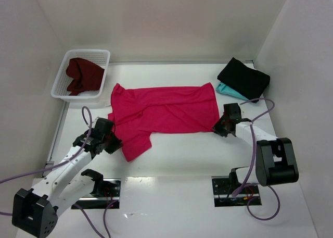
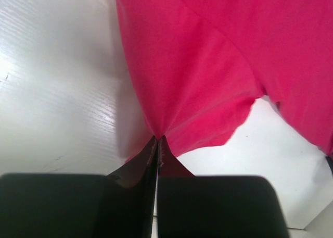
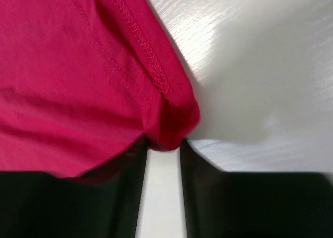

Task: Fold and stack the t-shirts

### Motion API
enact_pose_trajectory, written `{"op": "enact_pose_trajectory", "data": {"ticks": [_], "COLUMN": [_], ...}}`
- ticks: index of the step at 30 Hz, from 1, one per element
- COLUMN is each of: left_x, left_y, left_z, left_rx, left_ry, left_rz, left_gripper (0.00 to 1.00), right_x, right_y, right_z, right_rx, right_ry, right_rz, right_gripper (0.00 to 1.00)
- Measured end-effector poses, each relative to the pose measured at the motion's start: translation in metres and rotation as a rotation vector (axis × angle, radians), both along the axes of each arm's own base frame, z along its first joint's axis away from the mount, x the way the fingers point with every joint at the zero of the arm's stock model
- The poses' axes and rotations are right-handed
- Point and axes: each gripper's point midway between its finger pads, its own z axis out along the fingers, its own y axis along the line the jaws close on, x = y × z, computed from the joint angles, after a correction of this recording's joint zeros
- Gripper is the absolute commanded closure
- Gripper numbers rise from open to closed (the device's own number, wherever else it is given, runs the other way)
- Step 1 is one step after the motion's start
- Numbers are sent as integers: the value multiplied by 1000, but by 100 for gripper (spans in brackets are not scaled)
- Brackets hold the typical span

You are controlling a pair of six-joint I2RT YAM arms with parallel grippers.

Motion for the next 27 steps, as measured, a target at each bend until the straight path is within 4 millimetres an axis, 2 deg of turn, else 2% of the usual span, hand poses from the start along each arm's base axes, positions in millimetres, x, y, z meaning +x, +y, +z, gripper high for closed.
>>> {"op": "enact_pose_trajectory", "data": {"ticks": [2, 3, 7, 12, 18, 21, 25, 27], "left_x": [2, 5, 17, 30, 29, 35, 58, 69], "left_y": [0, -1, 1, 10, 17, 21, 24, 26], "left_z": [7, 12, 42, 73, 76, 84, 95, 94], "left_rx": [-2, -6, -28, -38, -10, 18, 56, 78], "left_ry": [-11, -23, -97, -183, -182, -197, -215, -213], "left_rz": [1, 2, 25, 61, 52, 33, 13, -2], "left_gripper": [100, 100, 100, 100, 100, 100, 100, 100], "right_x": [0, 1, 4, 11, 26, 40, 65, 79], "right_y": [2, 2, -1, -5, -5, -4, -1, 1], "right_z": [-2, -2, -1, 7, 30, 49, 78, 87], "right_rx": [-4, -7, -22, -44, -49, -48, -47, -45], "right_ry": [4, 6, -1, -25, -88, -143, -220, -243], "right_rz": [8, 8, -1, -12, -13, -7, 6, 14], "right_gripper": [84, 92, 100, 100, 100, 100, 100, 100]}}
